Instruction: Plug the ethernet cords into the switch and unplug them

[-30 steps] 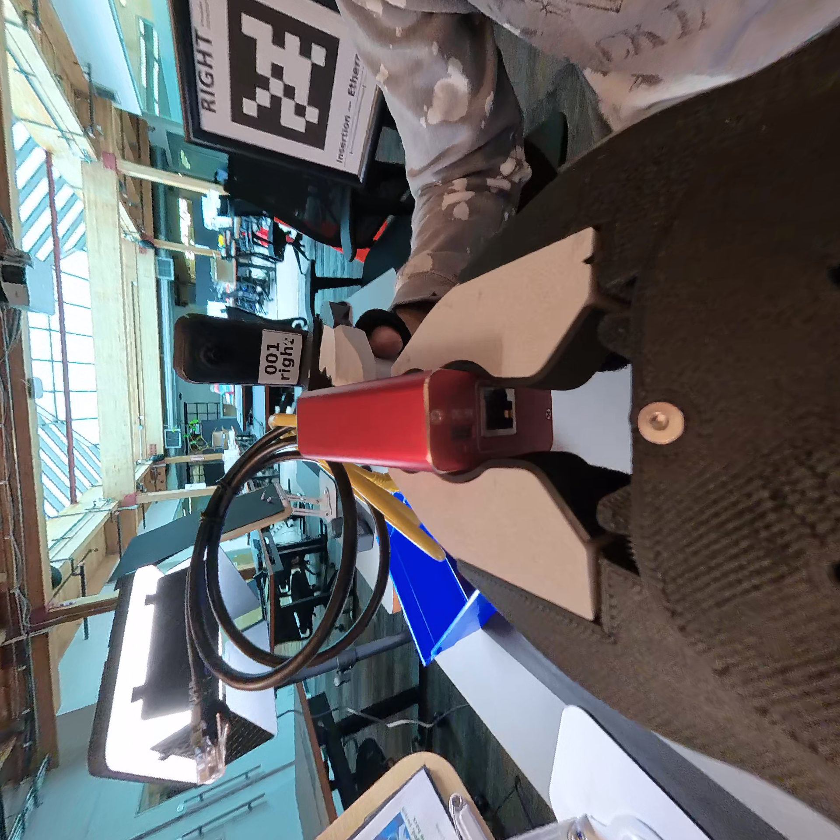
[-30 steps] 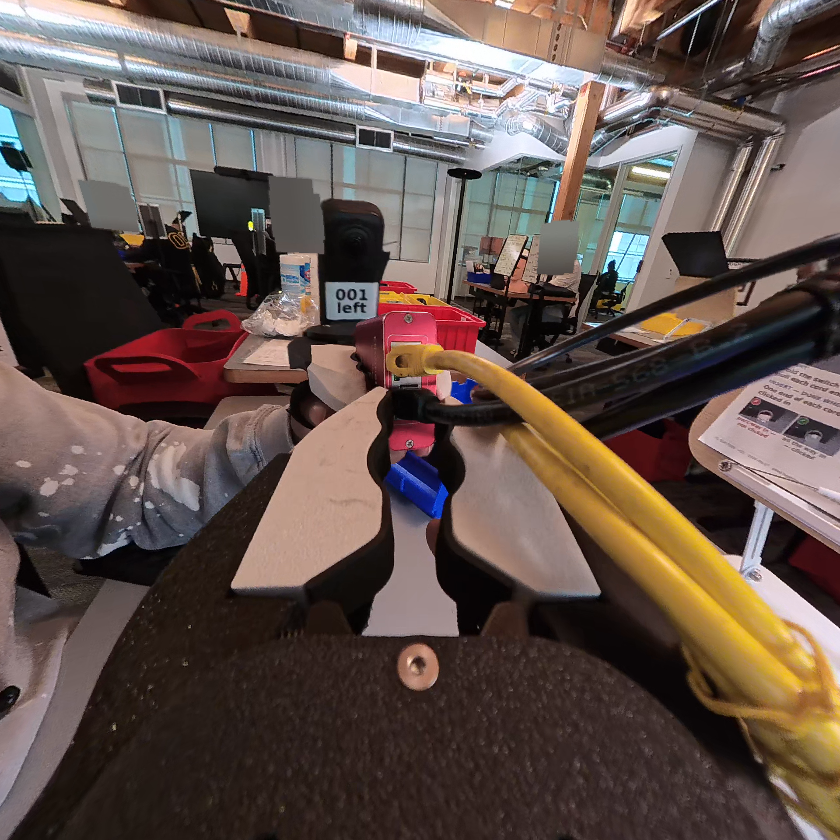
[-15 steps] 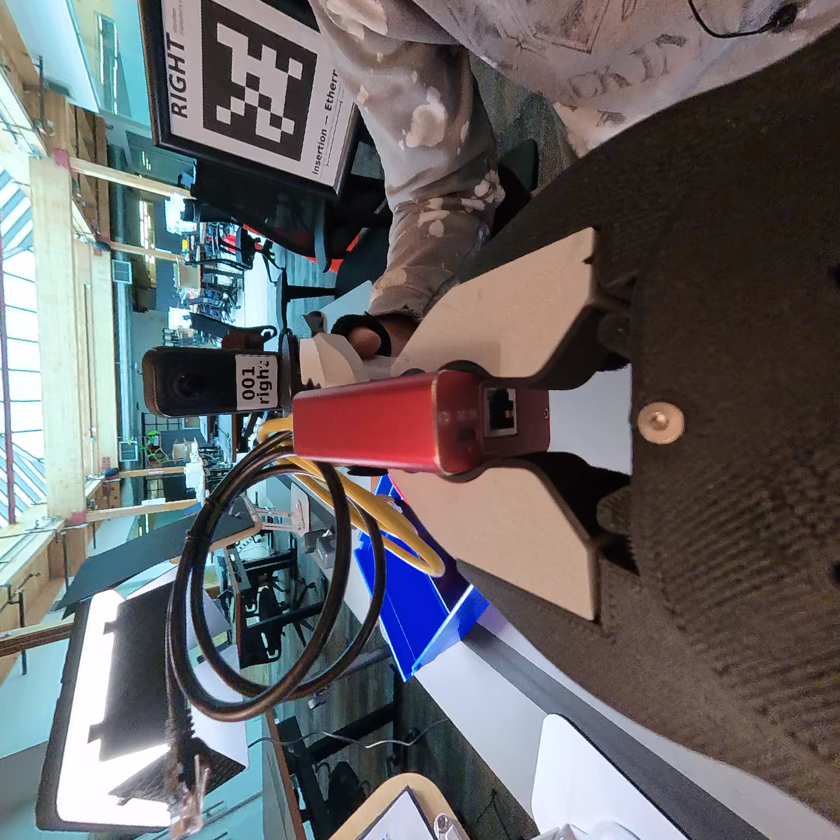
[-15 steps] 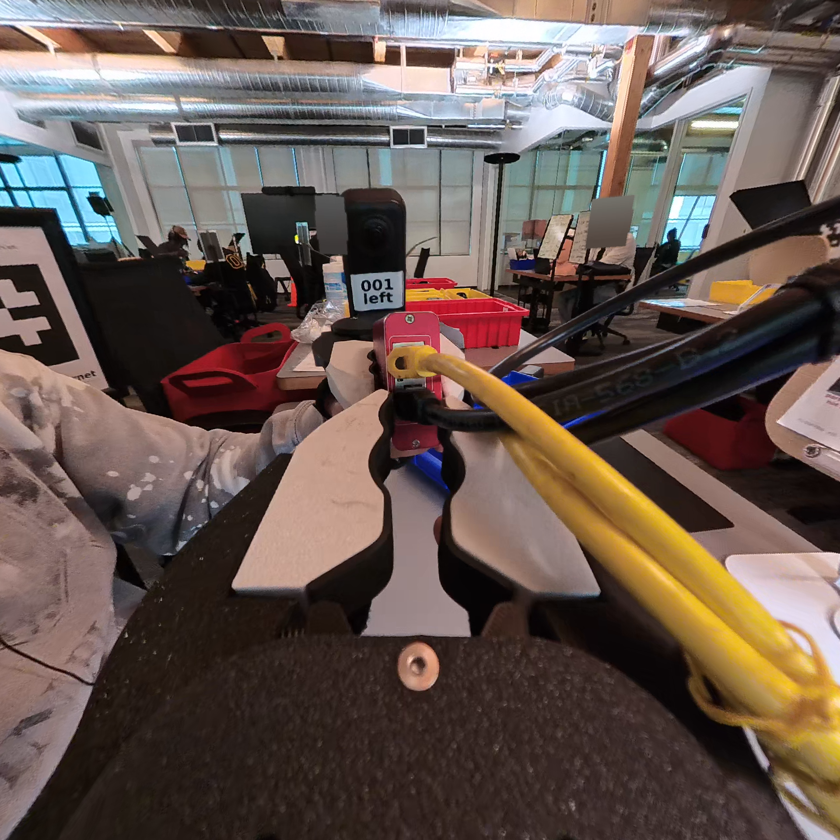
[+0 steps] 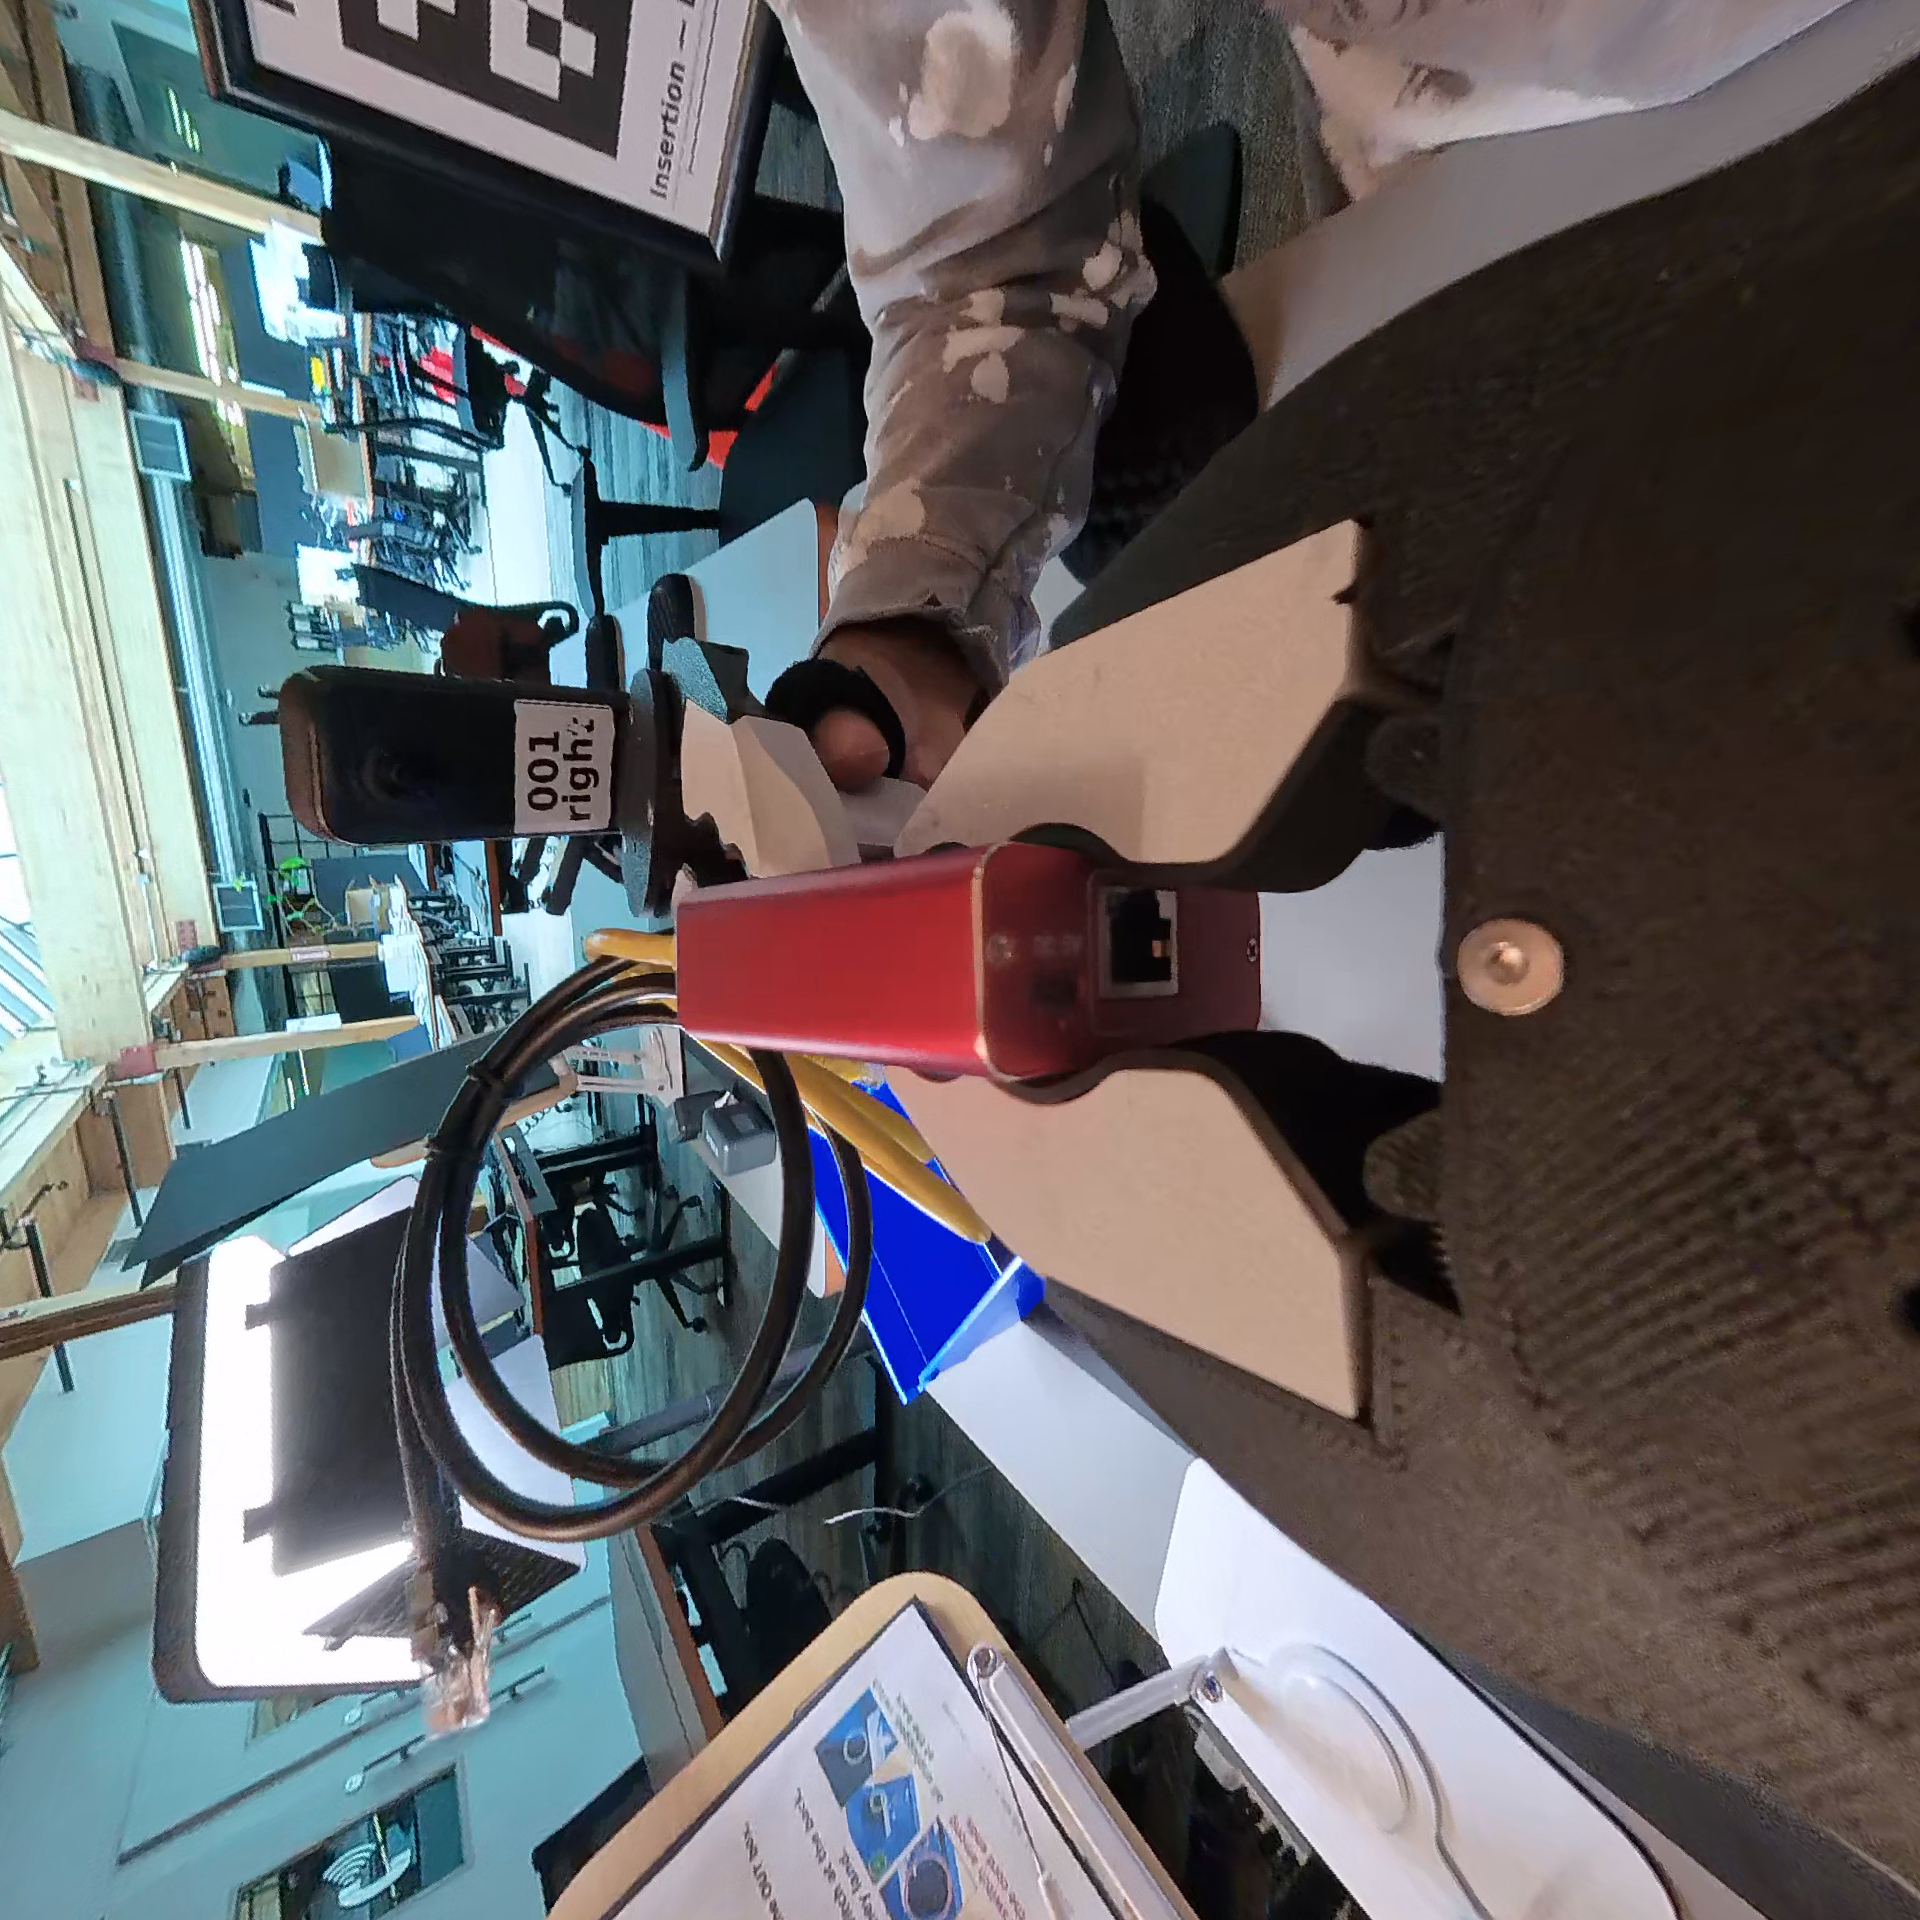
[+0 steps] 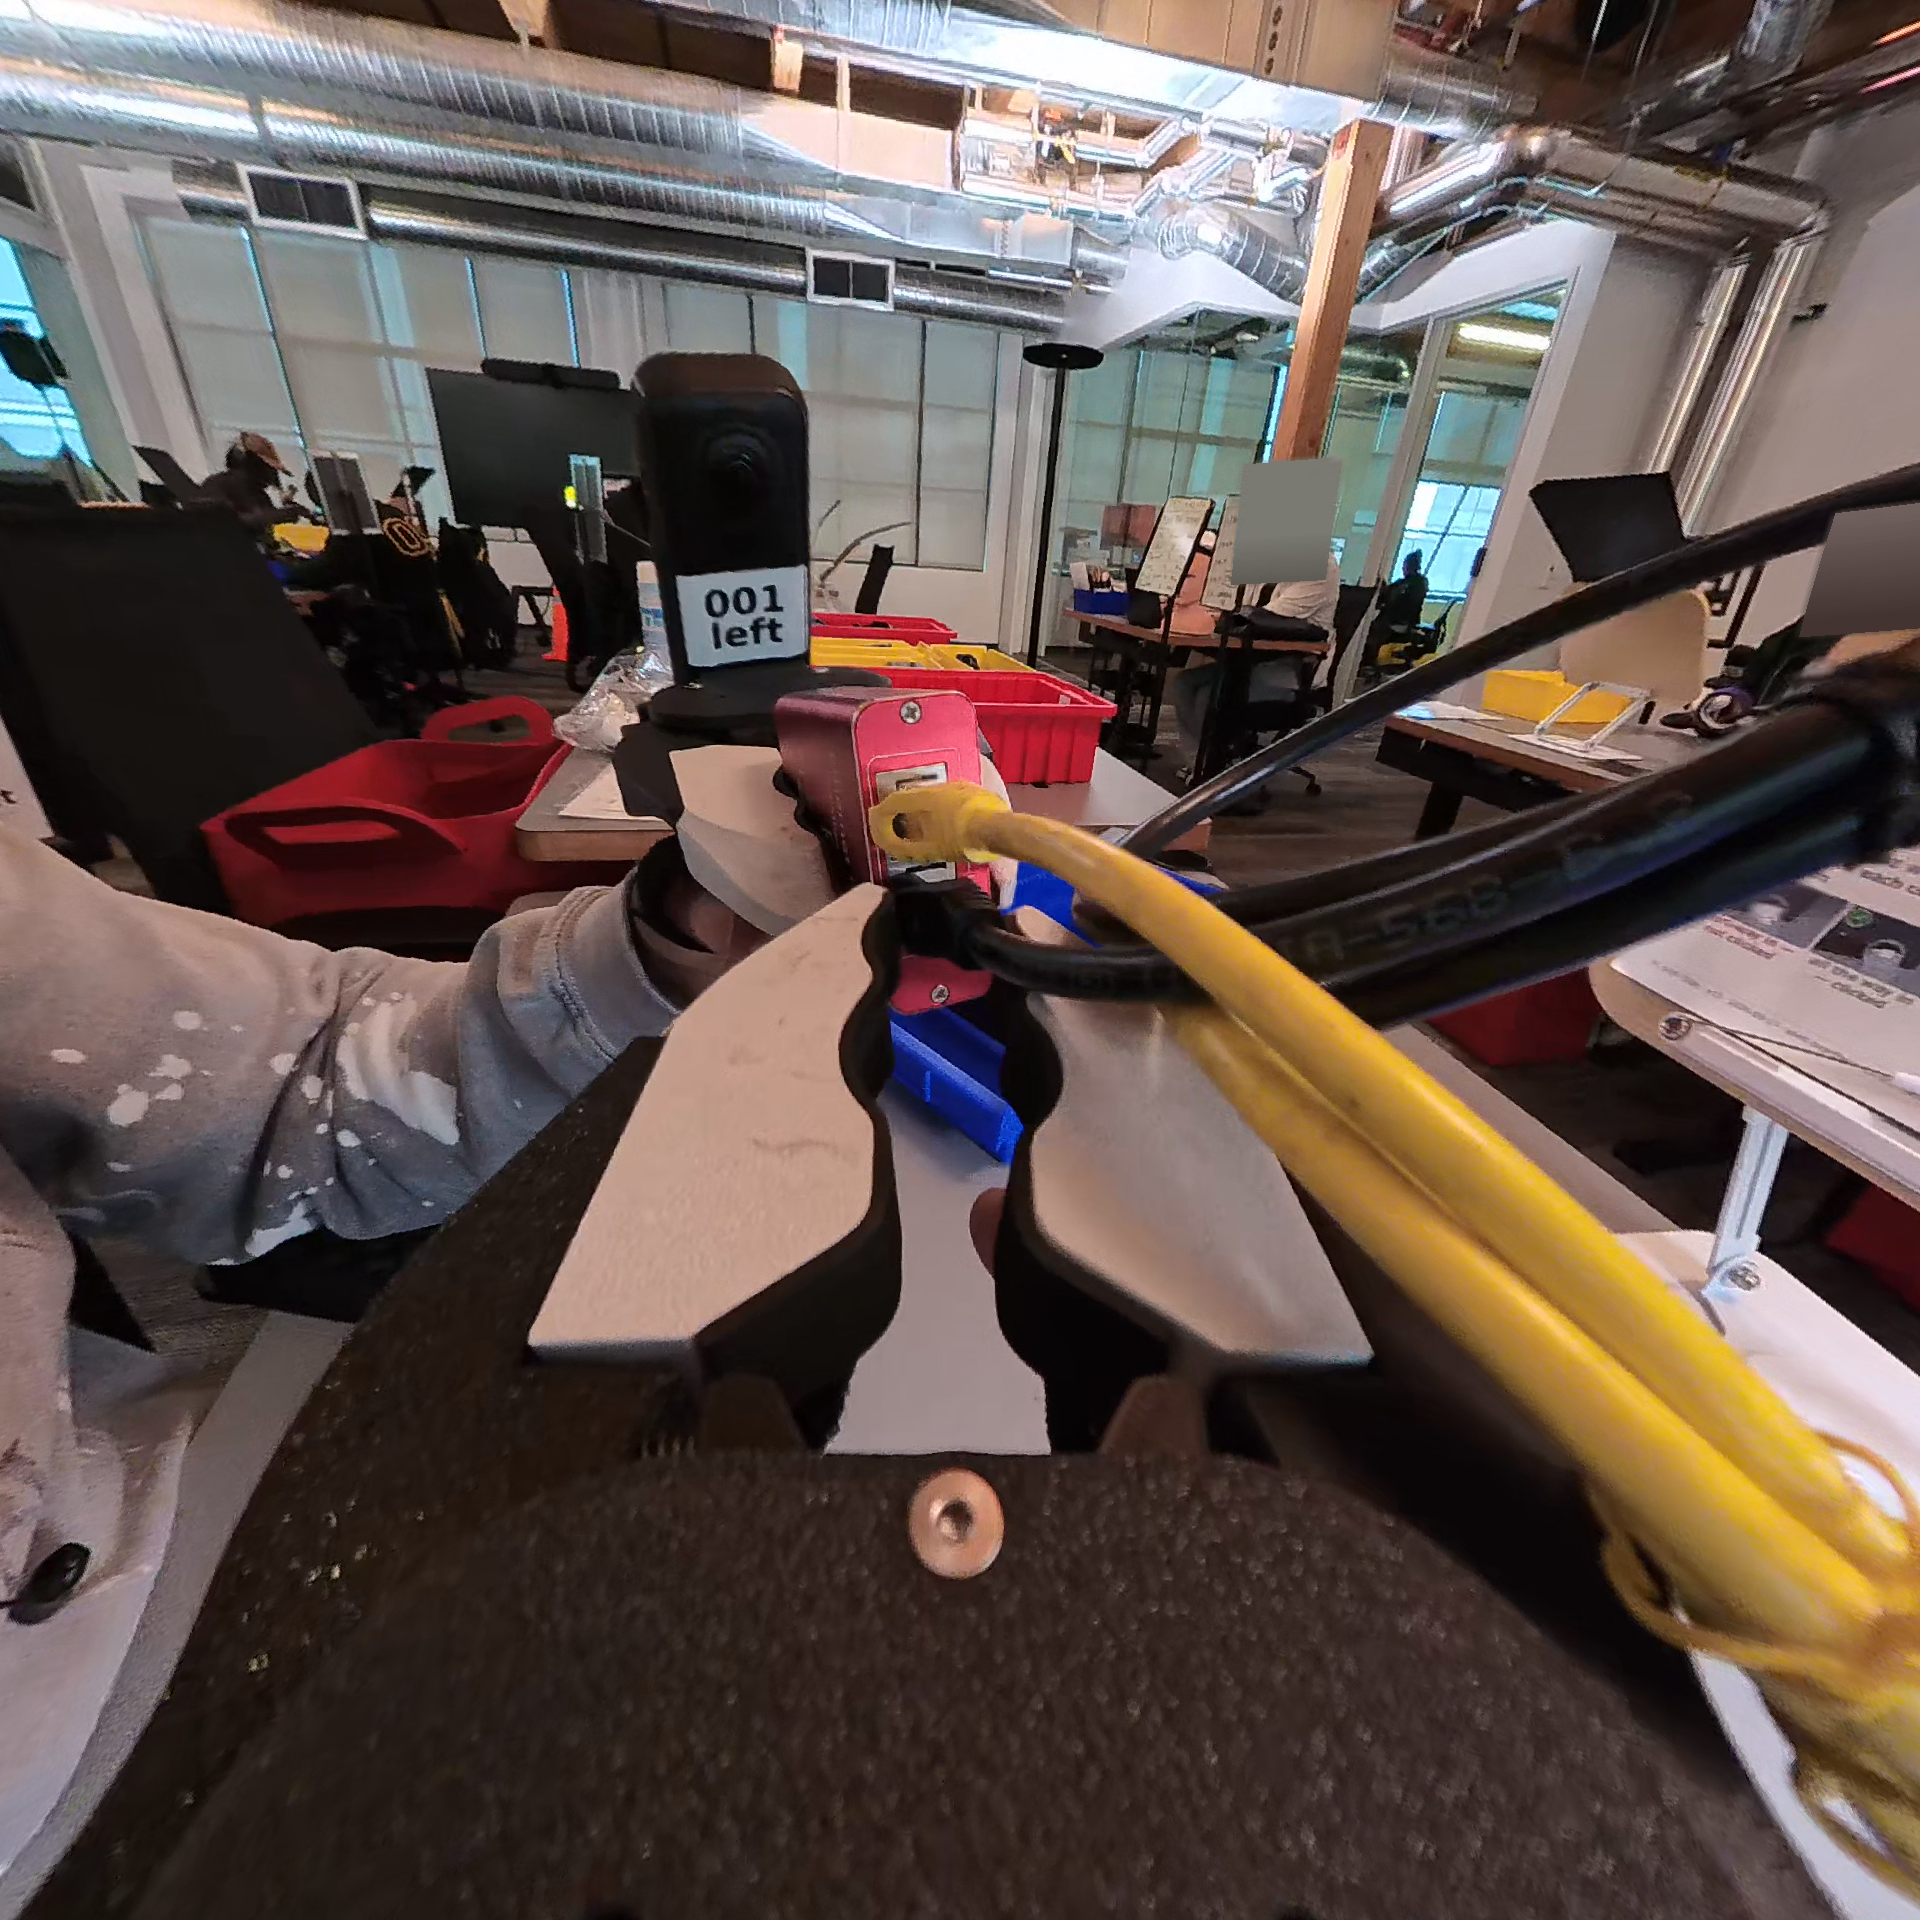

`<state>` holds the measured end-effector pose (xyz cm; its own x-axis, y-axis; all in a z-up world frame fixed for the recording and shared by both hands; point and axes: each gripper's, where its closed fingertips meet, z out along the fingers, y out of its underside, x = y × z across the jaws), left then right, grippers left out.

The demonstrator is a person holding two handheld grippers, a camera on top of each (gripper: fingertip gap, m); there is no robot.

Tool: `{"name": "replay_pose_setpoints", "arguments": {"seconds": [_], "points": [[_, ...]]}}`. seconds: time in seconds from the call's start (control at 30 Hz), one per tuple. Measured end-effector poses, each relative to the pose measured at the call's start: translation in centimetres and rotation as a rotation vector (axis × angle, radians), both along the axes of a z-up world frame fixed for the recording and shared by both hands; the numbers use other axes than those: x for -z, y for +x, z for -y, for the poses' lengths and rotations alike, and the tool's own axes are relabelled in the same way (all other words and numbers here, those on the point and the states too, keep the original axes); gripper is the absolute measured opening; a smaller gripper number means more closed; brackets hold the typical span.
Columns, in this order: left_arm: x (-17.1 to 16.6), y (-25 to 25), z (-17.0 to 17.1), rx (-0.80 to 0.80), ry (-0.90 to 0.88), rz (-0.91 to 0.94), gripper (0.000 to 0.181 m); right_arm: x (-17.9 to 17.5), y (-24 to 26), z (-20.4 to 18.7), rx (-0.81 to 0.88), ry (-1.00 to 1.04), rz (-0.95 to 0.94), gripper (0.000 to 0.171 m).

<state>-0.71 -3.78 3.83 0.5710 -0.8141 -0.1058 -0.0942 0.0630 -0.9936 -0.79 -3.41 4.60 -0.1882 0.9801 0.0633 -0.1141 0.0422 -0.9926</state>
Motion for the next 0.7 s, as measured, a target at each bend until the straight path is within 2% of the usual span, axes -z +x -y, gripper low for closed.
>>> {"name": "replay_pose_setpoints", "arguments": {"seconds": [0.1, 0.17, 0.23, 0.33, 0.53, 0.63, 0.7], "points": [[-0.2, -0.7, -0.3, -0.007, -0.014, 0.028, 0.03, 0.1, 0.2, -1.1, 0.057, -0.006, 0.005, 0.013], [-2.0, -2.5, 0.3, 0.022, -0.015, 0.131, 0.03, 1.1, 0.6, -2.7, 0.127, 0.048, 0.045, 0.013], [-2.9, -4.7, 0.7, 0.013, -0.016, 0.173, 0.029, 2.3, 0.6, -2.2, 0.028, 0.009, 0.136, 0.014], [-3.5, -6.6, 0.6, 0.017, -0.046, 0.262, 0.03, 3.9, -0.3, -1.6, -0.016, -0.011, 0.204, 0.013], [-3.8, -6.9, 0.5, 0.015, -0.039, 0.292, 0.03, 6.8, -1.6, -1.0, -0.073, -0.015, 0.291, 0.013], [-4.2, -7.6, 0.5, -0.001, -0.032, 0.318, 0.029, 8.1, -2.0, -0.2, -0.107, 0.027, 0.344, 0.014], [-4.1, -7.7, 0.3, -0.011, -0.041, 0.315, 0.029, 9.4, -2.6, -0.1, -0.06, 0.124, 0.399, 0.014]]}}
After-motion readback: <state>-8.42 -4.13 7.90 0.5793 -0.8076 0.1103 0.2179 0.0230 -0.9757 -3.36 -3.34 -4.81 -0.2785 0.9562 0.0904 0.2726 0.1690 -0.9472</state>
